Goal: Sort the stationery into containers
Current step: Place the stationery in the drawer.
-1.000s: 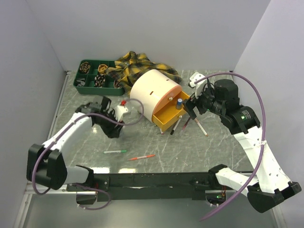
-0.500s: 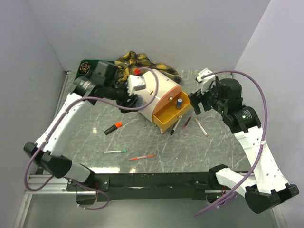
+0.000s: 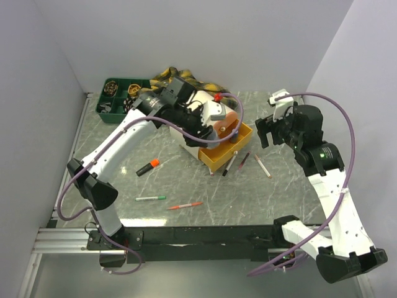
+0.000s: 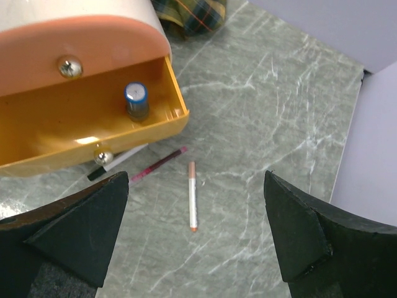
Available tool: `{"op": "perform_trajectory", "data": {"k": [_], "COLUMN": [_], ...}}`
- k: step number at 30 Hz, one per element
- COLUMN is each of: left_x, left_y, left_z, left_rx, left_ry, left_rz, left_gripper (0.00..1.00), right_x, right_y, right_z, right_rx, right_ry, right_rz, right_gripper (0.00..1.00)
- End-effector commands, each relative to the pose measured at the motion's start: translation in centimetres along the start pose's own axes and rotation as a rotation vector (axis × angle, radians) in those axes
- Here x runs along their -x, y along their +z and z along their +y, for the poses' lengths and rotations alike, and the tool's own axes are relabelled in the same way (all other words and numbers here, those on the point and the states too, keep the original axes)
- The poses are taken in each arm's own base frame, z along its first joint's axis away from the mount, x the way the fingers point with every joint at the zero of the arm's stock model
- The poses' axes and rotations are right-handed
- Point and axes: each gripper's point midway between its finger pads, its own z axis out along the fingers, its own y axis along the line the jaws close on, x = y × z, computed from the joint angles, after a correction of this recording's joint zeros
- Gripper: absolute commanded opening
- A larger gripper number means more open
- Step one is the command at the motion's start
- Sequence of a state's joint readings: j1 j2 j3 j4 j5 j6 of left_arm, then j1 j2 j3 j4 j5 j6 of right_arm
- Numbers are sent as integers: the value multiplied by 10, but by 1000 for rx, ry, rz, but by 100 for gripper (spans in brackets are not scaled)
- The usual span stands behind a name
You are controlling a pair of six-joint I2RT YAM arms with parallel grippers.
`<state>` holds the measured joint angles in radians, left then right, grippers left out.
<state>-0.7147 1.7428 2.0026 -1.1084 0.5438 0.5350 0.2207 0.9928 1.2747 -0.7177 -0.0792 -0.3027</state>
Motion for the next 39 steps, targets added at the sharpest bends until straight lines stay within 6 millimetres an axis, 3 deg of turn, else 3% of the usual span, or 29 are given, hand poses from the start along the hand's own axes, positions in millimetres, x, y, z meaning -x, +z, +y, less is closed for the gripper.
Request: {"op": "perform_trajectory", "data": {"k": [1,8,18,27,39], "left_x": [17,16,10,-15,-37], "left_y": [5,27,46,68,86], "left_z": [-8,-11,8,-2,6], "left_rx": [0,9,136,120,139], "left_ry": [47,66,42,61,-10], "left_rz": [-12,30,93,198,287], "left_gripper": [25,25,24,26,27], "right_x": [2,-8,-18,-24,-35], "right_y": [-12,-14,-20,-22,-19], "right_z": [-4,-3,-3,1,6], "right_rx": [-27,-28,-39,-22,-7], "right_ry": [19,21,10,1,0], "right_rz": [-46,-35,-27,-25,-10], "right_gripper": [95,95,95,95,95]}}
